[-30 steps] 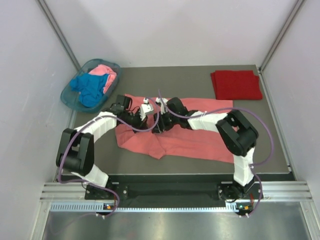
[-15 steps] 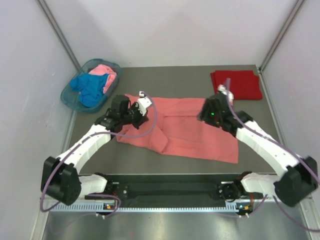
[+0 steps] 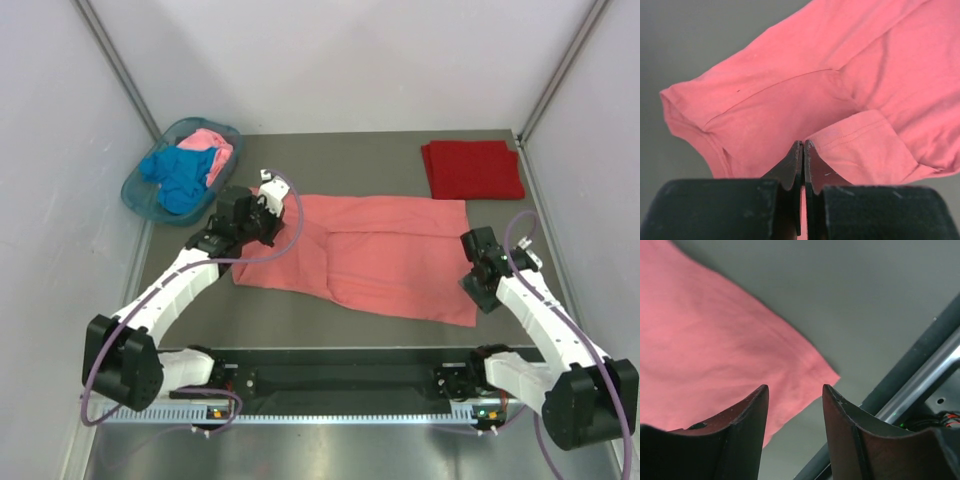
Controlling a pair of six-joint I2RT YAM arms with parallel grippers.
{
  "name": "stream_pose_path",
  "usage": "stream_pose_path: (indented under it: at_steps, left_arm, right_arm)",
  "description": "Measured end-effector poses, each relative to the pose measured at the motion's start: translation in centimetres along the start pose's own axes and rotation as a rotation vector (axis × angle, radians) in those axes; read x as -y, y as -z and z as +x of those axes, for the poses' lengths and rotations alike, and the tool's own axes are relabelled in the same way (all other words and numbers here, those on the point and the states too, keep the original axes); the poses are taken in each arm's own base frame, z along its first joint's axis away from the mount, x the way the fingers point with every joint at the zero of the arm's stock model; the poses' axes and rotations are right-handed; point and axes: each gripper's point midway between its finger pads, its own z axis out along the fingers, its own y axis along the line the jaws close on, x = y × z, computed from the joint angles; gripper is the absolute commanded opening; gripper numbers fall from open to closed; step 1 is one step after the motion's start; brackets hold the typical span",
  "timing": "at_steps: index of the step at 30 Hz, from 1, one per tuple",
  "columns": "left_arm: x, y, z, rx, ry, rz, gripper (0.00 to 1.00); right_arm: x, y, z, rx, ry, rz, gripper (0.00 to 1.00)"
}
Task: Fold and stack the t-shirts
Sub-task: Fold the tshirt
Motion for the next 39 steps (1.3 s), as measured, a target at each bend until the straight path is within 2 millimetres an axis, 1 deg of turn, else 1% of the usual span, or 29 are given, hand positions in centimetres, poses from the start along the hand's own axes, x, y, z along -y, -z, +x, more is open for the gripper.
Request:
stream_pose_path:
  at_steps: [1,3,7,12,14,16,18,22,30,35,37,39]
  left_arm:
    - [-0.4,-0.2,0.2,-0.008,0.011,-0.012,0.00]
    - [-1.2,-0.6,0.3,-0.020,0.032,-0.029,0.00]
    - [-2.1,-1.0,0.3,-0.029,0.053,-0.048,0.00]
    - [-2.4,-1.2,0.1,-0.025,0.062,-0.052,0.00]
    - [-2.5,-1.4,0.0,-0.025,0.064,-0.052,0.00]
    - [-2.6,-1.6,-0.1,-0.026,0.065,-0.054,0.00]
    - [-2.7,-1.6,-0.2,-0.024,0.066,-0.055,0.00]
    - [-3.0,-1.7,-0.3,-0.020,0.069,-0.063,0.00]
    - [-4.0,-2.6,-0.3,-0.023,0.092,-0.078,0.00]
    - [-4.2,-3.0,-0.8,-0.014,0.095,-0.079,0.00]
    - [-4.2,-3.1,-0.9,-0.011,0.095,-0.079,0.00]
    - [-4.3,-3.1,-1.1,-0.009,0.094,-0.080,0.00]
  right_arm:
    - [0.8,-0.4,0.3,-0.009,-0.017,0.029,0.48]
    - [1.4,-0.9,0.6,-0.020,-0.046,0.055,0.48]
    - [1.9,-1.3,1.5,-0.044,-0.100,0.084,0.46]
    - [2.9,-2.4,3.2,-0.090,-0.141,0.144,0.41]
    - [3.4,-2.7,3.8,-0.104,-0.152,0.162,0.36]
    - [3.7,-2.9,4.2,-0.112,-0.168,0.175,0.34]
    - [3.9,-3.1,4.4,-0.114,-0.182,0.177,0.31]
    - [3.8,-3.3,4.7,-0.117,-0.209,0.176,0.30]
    - [3.8,-3.9,5.0,-0.114,-0.246,0.181,0.35]
    - [3.9,-4.8,5.6,-0.125,-0.249,0.207,0.36]
    - [3.8,-4.8,5.6,-0.123,-0.252,0.204,0.36]
    - [3.8,-4.8,5.6,-0.122,-0.253,0.204,0.32]
